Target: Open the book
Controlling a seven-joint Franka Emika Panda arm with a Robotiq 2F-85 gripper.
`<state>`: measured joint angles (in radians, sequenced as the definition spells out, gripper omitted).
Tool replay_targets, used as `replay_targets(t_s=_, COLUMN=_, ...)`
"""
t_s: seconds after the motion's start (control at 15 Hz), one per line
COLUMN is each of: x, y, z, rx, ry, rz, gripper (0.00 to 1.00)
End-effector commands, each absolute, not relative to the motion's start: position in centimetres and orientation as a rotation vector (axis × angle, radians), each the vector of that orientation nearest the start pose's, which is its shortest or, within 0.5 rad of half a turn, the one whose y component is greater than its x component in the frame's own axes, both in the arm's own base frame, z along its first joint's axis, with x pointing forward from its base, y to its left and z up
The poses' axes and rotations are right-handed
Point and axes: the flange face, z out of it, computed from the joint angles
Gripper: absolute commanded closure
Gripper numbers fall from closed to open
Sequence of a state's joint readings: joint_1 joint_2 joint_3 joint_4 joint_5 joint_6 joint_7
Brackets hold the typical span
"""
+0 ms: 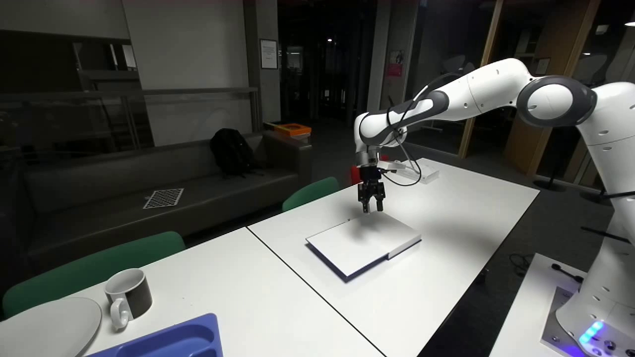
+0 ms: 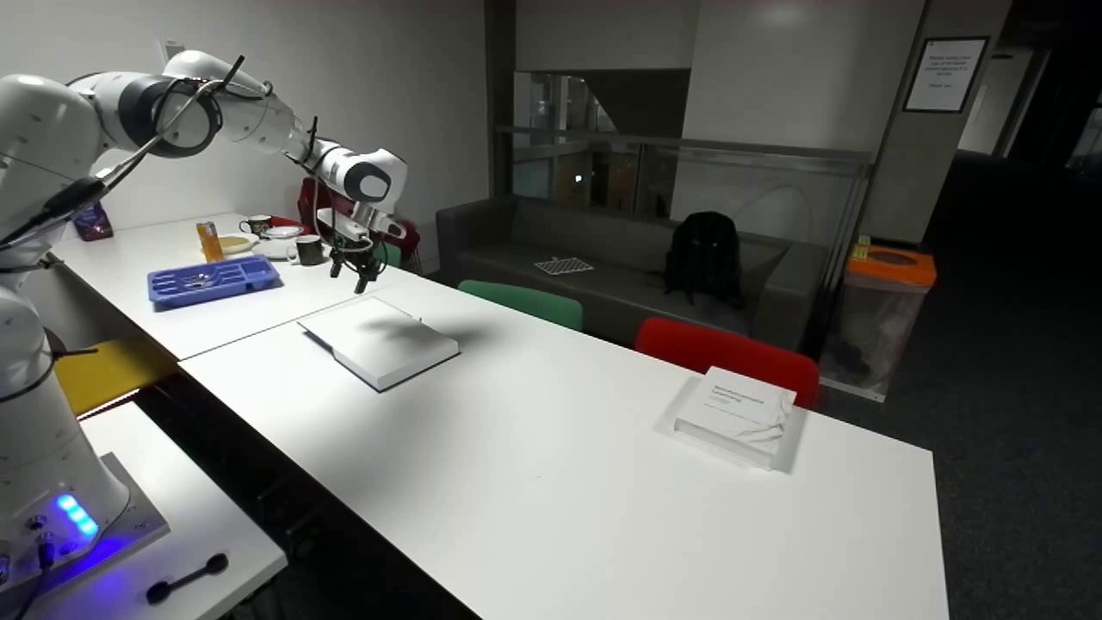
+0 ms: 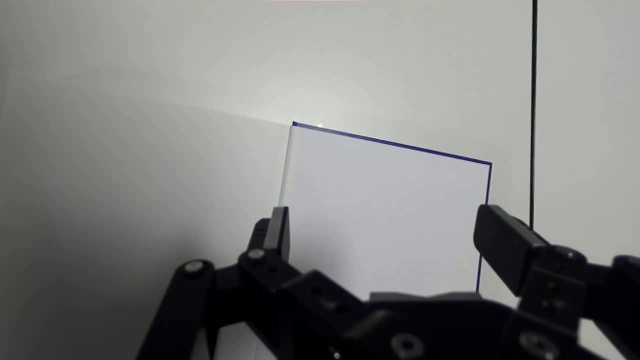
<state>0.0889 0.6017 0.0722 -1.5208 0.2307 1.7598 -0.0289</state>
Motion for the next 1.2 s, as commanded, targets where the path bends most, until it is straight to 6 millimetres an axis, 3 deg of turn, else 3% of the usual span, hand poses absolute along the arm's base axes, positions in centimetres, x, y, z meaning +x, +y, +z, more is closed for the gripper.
replay_targets(t_s=0.0, x=65.9, y=12.4, z=30.0, rx=-2.937, ry=-0.133, rz=0.487, gripper=0.0)
replay_targets(t_s=0.33, x=66.1, y=12.9, z=30.6, rx=-3.149, ry=-0.278, rz=0.159, gripper=0.0)
replay_targets(t_s=0.6, x=66.0, y=12.8, z=31.7, rx=-3.17, ry=-0.239, rz=-0.082, gripper=0.0)
replay_targets(t_s=0.73, x=65.4, y=12.2, z=32.4, rx=-3.149, ry=-0.2, rz=-0.125, gripper=0.0)
replay_targets(t_s=0.8, x=67.3, y=13.2, z=30.7, rx=-3.146, ry=-0.247, rz=-0.067, gripper=0.0)
replay_targets(t_s=1.13, x=66.4, y=12.7, z=31.7, rx=-3.148, ry=-0.234, rz=-0.088, gripper=0.0)
